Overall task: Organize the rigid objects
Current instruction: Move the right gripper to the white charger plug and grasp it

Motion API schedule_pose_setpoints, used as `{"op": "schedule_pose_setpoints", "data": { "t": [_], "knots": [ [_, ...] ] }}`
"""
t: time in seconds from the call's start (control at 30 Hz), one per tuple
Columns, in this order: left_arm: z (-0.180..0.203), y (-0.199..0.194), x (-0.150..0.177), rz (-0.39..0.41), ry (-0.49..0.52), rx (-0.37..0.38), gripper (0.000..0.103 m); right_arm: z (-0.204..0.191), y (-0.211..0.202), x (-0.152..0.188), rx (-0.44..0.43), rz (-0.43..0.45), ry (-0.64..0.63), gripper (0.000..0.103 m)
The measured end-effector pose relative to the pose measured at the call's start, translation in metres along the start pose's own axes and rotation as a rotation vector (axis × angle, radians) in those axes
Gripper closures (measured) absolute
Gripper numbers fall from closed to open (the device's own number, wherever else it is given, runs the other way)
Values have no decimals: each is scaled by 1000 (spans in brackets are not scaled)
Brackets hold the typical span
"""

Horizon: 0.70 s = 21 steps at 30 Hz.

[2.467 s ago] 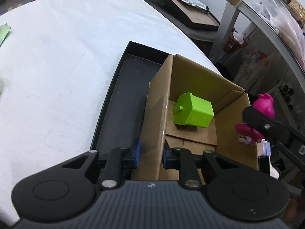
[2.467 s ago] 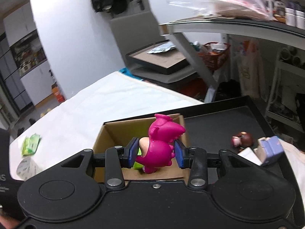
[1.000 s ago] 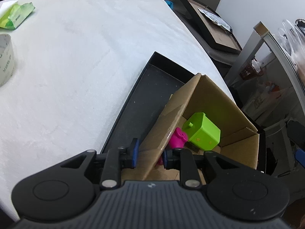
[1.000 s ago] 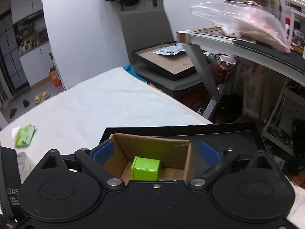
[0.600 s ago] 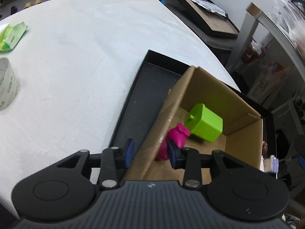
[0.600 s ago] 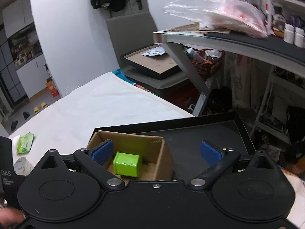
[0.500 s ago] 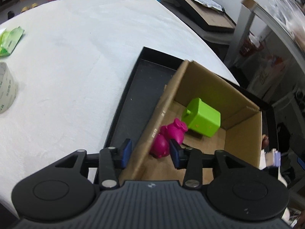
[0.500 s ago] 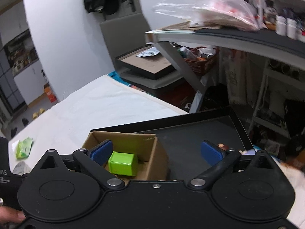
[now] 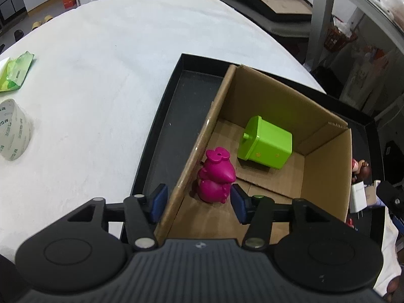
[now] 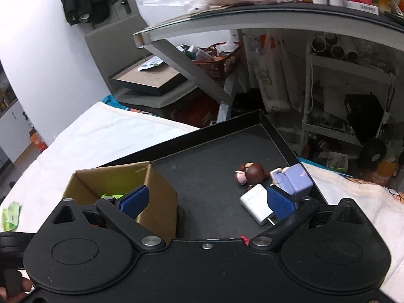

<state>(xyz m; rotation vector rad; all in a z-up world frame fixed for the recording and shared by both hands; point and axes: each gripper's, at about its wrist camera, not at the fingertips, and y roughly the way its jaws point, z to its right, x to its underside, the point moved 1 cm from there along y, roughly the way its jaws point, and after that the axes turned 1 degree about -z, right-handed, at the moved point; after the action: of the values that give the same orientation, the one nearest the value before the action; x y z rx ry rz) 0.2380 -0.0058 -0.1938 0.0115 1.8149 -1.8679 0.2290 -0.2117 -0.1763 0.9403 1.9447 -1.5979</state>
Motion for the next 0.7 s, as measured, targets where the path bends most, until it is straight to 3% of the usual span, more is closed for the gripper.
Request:
{"op": "schedule_pose_setpoints", "data": {
  "t": [0.17,0.27,0.47,0.7],
  "knots": [
    [8,-2,3,-21,17,-20,50,17,14,5,43,-53,76,2],
    [17,-5,4,-27,42,-35,50,28,18,6,16,-65,116,2],
    [27,-15,5,3,58,-76,50,41,34,5,-11,-111,70,4],
    [40,-20,-3,29,101,-130,50,54,56,3,30,-161,54,7]
  ]
}}
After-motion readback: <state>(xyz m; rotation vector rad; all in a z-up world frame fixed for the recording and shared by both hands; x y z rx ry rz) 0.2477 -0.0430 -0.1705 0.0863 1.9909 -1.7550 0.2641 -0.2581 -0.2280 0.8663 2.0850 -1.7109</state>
